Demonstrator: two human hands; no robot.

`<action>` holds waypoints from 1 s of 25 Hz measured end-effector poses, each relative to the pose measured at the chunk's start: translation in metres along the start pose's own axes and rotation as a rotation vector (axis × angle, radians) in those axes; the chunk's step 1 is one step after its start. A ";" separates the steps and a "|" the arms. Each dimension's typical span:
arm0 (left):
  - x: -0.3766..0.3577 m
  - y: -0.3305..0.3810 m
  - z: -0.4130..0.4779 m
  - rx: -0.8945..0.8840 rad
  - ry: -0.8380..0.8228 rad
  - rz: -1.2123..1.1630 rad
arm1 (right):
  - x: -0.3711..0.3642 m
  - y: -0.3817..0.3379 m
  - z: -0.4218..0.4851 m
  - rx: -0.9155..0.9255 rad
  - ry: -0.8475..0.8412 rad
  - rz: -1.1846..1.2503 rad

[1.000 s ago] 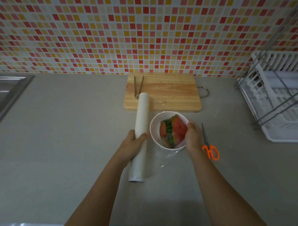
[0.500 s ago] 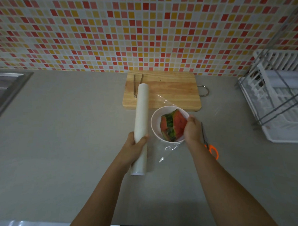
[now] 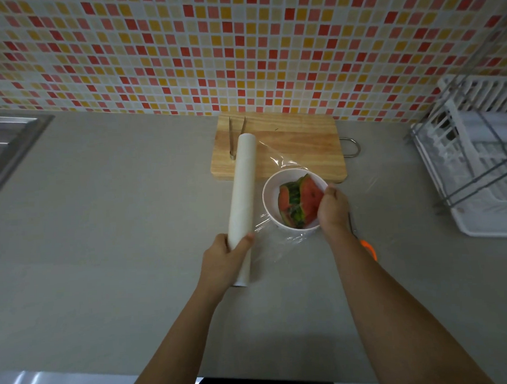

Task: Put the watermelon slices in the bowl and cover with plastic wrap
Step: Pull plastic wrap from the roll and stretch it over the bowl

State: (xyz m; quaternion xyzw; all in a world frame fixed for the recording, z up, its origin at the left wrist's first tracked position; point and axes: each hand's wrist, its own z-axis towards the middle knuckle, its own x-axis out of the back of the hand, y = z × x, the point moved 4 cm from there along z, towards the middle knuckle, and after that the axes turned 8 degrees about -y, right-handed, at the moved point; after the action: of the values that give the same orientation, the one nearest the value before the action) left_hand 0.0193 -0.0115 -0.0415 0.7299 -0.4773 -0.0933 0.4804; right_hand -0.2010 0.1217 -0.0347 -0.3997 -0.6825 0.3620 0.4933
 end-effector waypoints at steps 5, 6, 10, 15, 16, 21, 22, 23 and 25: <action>0.001 -0.001 0.000 -0.039 -0.018 -0.005 | 0.002 0.000 -0.001 0.000 -0.003 -0.043; 0.001 -0.003 0.002 -0.037 -0.022 -0.028 | 0.003 -0.001 -0.002 0.001 0.006 -0.053; 0.002 -0.009 0.008 -0.063 -0.040 -0.065 | 0.003 -0.002 -0.002 0.005 0.002 -0.090; -0.003 -0.013 0.009 -0.109 -0.063 -0.043 | 0.002 -0.004 0.000 -0.067 -0.086 -0.141; -0.003 -0.013 0.010 -0.116 -0.066 -0.041 | 0.003 -0.006 0.001 -0.085 -0.124 -0.174; -0.004 -0.016 0.012 -0.121 -0.076 -0.092 | 0.035 -0.020 -0.003 0.007 -0.102 -0.328; -0.003 -0.017 0.012 -0.116 -0.074 -0.101 | 0.046 -0.016 -0.009 0.041 -0.073 -0.411; -0.003 -0.017 0.012 -0.113 -0.070 -0.110 | 0.056 -0.010 -0.015 0.061 -0.066 -0.544; -0.002 -0.017 0.013 -0.111 -0.068 -0.120 | 0.071 0.014 -0.032 -0.019 -0.108 -0.784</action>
State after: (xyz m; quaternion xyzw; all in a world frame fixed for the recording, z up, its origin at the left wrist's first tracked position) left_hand 0.0211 -0.0164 -0.0623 0.7258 -0.4428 -0.1730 0.4973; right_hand -0.1810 0.1946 -0.0117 -0.0935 -0.8116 0.1604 0.5539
